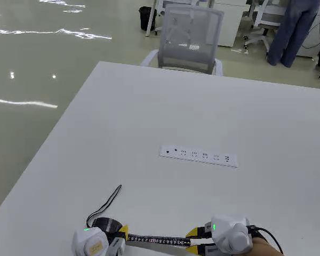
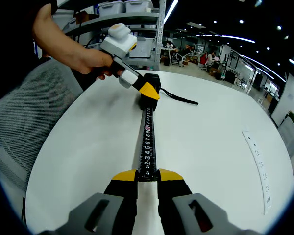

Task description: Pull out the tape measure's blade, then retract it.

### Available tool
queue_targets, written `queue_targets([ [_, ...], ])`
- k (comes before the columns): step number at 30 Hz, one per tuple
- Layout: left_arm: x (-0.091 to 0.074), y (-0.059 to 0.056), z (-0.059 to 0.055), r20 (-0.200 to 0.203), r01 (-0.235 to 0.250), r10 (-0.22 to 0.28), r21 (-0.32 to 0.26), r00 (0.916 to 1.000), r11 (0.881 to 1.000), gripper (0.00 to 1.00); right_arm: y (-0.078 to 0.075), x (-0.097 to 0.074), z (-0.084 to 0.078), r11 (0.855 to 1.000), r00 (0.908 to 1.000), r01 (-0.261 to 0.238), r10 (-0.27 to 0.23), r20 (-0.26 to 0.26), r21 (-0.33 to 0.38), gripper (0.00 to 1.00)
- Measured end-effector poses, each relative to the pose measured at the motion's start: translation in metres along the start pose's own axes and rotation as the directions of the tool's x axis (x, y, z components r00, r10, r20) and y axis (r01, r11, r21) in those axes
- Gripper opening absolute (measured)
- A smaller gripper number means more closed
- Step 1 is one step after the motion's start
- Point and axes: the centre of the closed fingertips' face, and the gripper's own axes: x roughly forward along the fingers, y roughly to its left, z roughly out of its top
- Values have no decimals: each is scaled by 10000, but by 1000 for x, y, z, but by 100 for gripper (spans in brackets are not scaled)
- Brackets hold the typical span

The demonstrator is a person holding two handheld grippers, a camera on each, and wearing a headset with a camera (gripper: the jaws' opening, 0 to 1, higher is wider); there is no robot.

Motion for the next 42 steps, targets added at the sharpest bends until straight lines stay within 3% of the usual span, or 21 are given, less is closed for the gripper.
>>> queue_targets([
  [42,0,-1,0,-20,-4,5,258,10000,9997,60,-1,12,9,10000,9999,-85,85,88,9,14],
])
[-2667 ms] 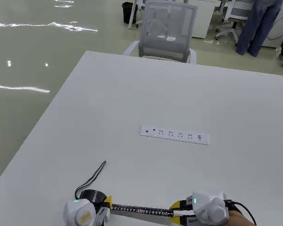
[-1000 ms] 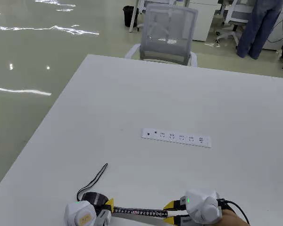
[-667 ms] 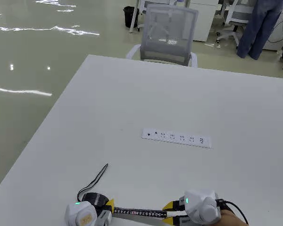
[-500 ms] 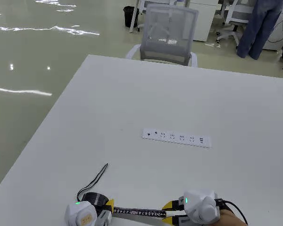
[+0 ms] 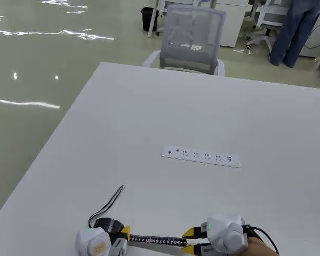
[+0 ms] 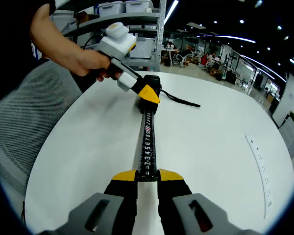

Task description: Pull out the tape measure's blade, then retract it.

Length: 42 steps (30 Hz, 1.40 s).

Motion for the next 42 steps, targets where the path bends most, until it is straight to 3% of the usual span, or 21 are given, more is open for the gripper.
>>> queue_targets([
  [42,2,0,-2,7,16,-16,257,10000,9997,60,-1,12,8,9999,9999,-123,123,48,30,14],
])
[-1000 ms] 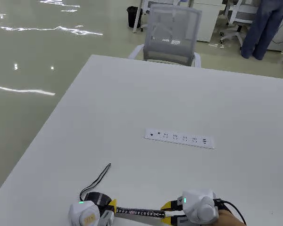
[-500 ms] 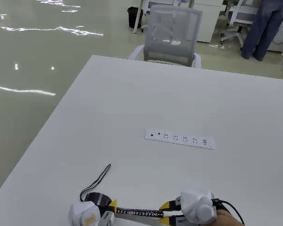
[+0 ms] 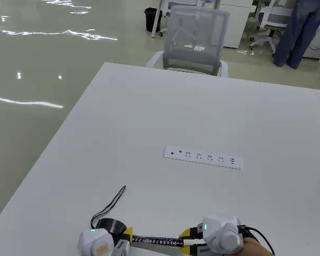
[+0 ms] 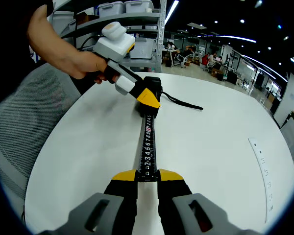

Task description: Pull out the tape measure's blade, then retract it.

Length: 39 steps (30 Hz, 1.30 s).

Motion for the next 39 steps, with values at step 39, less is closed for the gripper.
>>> queue_targets([
  [39,-1,1,-1,-68,57,-56,90,10000,9999,60,-1,11,9,9999,9999,-58,57,114,137,14],
])
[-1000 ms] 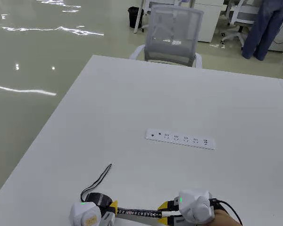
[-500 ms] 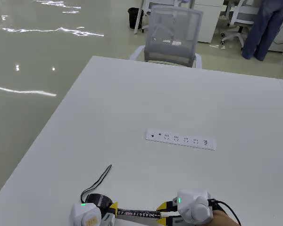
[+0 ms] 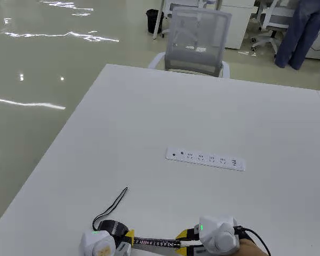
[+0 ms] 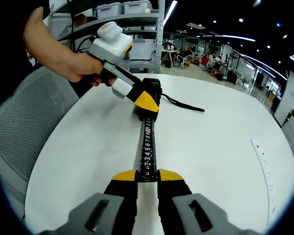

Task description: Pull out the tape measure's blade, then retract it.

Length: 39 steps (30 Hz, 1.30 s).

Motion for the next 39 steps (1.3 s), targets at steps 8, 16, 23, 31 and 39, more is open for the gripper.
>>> queue_targets([
  [8,0,0,0,-26,52,-52,10,10000,10000,60,1,3,3,10000,10000,-33,33,20,34,14],
  [16,0,1,0,3,85,-85,-36,10000,10000,60,1,6,4,10000,10000,-30,29,62,70,14],
  [23,-1,1,0,26,128,-127,-187,9999,9997,60,1,9,7,9999,9999,-16,15,118,108,14],
  [31,0,2,0,9,207,-207,-270,9998,9994,60,1,14,11,9999,9998,-31,29,181,112,14],
  [39,1,3,0,11,223,-223,-338,9998,9992,60,0,18,12,9999,9998,-38,36,198,95,14],
])
